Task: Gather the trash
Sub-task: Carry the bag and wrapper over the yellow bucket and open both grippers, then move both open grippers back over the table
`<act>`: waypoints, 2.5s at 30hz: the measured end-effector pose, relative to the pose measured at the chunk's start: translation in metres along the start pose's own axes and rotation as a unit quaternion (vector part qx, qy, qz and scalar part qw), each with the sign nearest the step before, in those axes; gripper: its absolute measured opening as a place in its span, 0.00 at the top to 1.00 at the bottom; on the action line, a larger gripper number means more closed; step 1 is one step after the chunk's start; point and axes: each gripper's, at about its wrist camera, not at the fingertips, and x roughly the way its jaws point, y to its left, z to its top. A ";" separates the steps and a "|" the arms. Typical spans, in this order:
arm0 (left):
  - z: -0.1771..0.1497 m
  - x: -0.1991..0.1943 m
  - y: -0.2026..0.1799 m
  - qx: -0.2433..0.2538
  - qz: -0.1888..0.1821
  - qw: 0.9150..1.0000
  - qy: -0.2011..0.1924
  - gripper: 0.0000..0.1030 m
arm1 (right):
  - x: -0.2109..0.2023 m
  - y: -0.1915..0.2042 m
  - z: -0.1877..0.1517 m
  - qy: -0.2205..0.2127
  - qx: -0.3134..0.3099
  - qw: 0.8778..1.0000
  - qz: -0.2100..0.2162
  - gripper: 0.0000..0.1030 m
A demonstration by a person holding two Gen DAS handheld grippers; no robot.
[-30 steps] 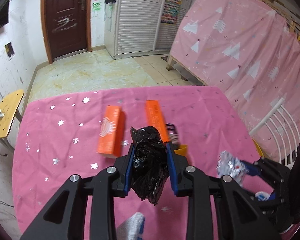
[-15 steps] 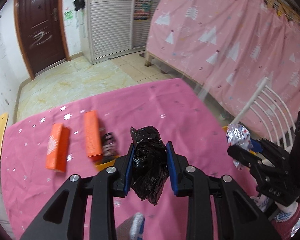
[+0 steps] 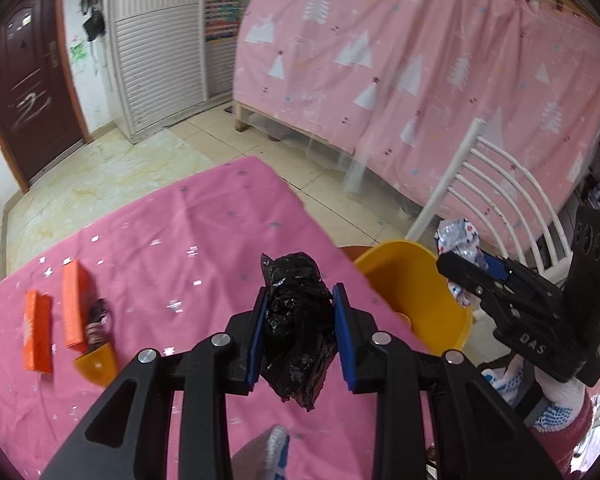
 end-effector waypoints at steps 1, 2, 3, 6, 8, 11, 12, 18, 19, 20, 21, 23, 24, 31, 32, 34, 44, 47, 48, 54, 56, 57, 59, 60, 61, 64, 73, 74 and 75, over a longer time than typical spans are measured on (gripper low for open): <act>0.001 0.003 -0.006 0.004 -0.003 1.000 0.002 0.79 | -0.002 -0.004 0.000 -0.002 0.003 1.000 -0.004 0.56; 0.003 0.005 -0.012 0.008 -0.007 1.000 0.004 0.79 | -0.004 -0.007 -0.001 -0.004 0.006 1.000 -0.009 0.56; 0.006 0.009 -0.019 0.011 -0.010 1.000 0.006 0.79 | -0.007 -0.012 -0.001 -0.007 0.009 1.000 -0.013 0.56; 0.010 0.017 -0.037 0.024 -0.017 0.999 0.012 0.79 | -0.014 -0.027 -0.001 -0.015 0.023 0.999 -0.023 0.51; 0.015 0.022 -0.051 0.036 -0.023 0.999 0.015 0.79 | -0.017 -0.036 -0.002 -0.018 0.029 0.999 -0.036 0.48; 0.022 0.030 -0.071 0.051 -0.031 0.998 0.020 0.79 | -0.020 -0.046 -0.006 -0.020 0.039 0.998 -0.051 0.45; 0.024 0.033 -0.077 0.054 -0.035 0.998 0.021 0.79 | -0.021 -0.052 -0.006 -0.021 0.043 0.997 -0.054 0.40; 0.035 0.049 -0.105 0.065 -0.066 0.995 0.037 0.73 | -0.030 -0.073 -0.010 -0.034 0.069 0.995 -0.070 0.35; 0.037 0.051 -0.110 0.067 -0.070 0.995 0.039 0.67 | -0.031 -0.077 -0.009 -0.035 0.072 0.994 -0.072 0.35; 0.038 0.052 -0.114 0.069 -0.072 0.994 0.039 0.63 | -0.034 -0.080 -0.010 -0.037 0.075 0.994 -0.075 0.35; 0.039 0.052 -0.118 0.072 -0.074 0.994 0.038 0.56 | -0.035 -0.081 -0.009 -0.038 0.077 0.993 -0.076 0.35; 0.038 0.050 -0.125 0.083 -0.078 0.993 0.032 0.49 | -0.038 -0.084 -0.009 -0.040 0.080 0.993 -0.080 0.35; 0.038 0.050 -0.127 0.087 -0.078 0.993 0.030 0.47 | -0.040 -0.086 -0.009 -0.040 0.082 0.992 -0.082 0.35; 0.035 0.048 -0.128 0.091 -0.076 0.992 0.030 0.46 | -0.038 -0.082 -0.006 -0.034 0.080 0.993 -0.080 0.34; 0.035 0.047 -0.126 0.090 -0.075 0.993 0.029 0.46 | -0.037 -0.078 -0.005 -0.033 0.076 0.993 -0.079 0.34; 0.035 0.043 -0.120 0.086 -0.073 0.993 0.026 0.46 | -0.034 -0.073 -0.003 -0.030 0.071 0.994 -0.077 0.34; 0.034 0.010 -0.067 0.053 -0.059 0.997 -0.004 0.46 | -0.010 -0.016 0.008 -0.008 0.020 0.999 -0.047 0.29; 0.031 0.004 -0.049 0.040 -0.054 0.998 -0.009 0.46 | -0.004 -0.001 0.011 -0.003 0.008 0.999 -0.040 0.29; 0.030 -0.001 -0.041 0.034 -0.052 0.998 -0.013 0.46 | -0.002 0.006 0.012 -0.002 0.003 0.999 -0.038 0.29; 0.022 -0.019 0.001 0.008 -0.034 0.999 -0.030 0.46 | 0.016 0.045 0.016 0.017 -0.027 0.999 -0.018 0.29; 0.020 -0.025 0.020 -0.004 -0.024 0.999 -0.035 0.46 | 0.022 0.058 0.015 0.024 -0.038 0.999 -0.012 0.29; 0.019 -0.027 0.028 -0.010 -0.021 0.999 -0.036 0.46 | 0.026 0.066 0.015 0.029 -0.045 0.999 -0.009 0.29; 0.017 -0.032 0.047 -0.028 -0.015 0.999 -0.039 0.46 | 0.032 0.077 0.014 0.035 -0.054 0.998 -0.003 0.29; 0.016 -0.033 0.055 -0.036 -0.015 0.998 -0.039 0.46 | 0.037 0.085 0.015 0.039 -0.060 0.997 0.000 0.29; 0.015 -0.036 0.063 -0.044 -0.017 0.998 -0.040 0.46 | 0.039 0.092 0.014 0.041 -0.064 0.997 0.003 0.29; 0.010 -0.045 0.084 -0.055 -0.009 0.997 -0.050 0.46 | 0.047 0.113 0.014 0.049 -0.080 0.996 0.012 0.29; -0.005 -0.064 0.153 -0.100 0.030 0.993 -0.062 0.46 | 0.077 0.176 0.001 0.085 -0.127 0.987 0.040 0.24; -0.007 -0.065 0.162 -0.105 0.039 0.992 -0.062 0.46 | 0.082 0.184 -0.001 0.092 -0.134 0.986 0.044 0.24; -0.009 -0.066 0.169 -0.109 0.049 0.991 -0.061 0.46 | 0.085 0.193 -0.004 0.096 -0.139 0.985 0.046 0.24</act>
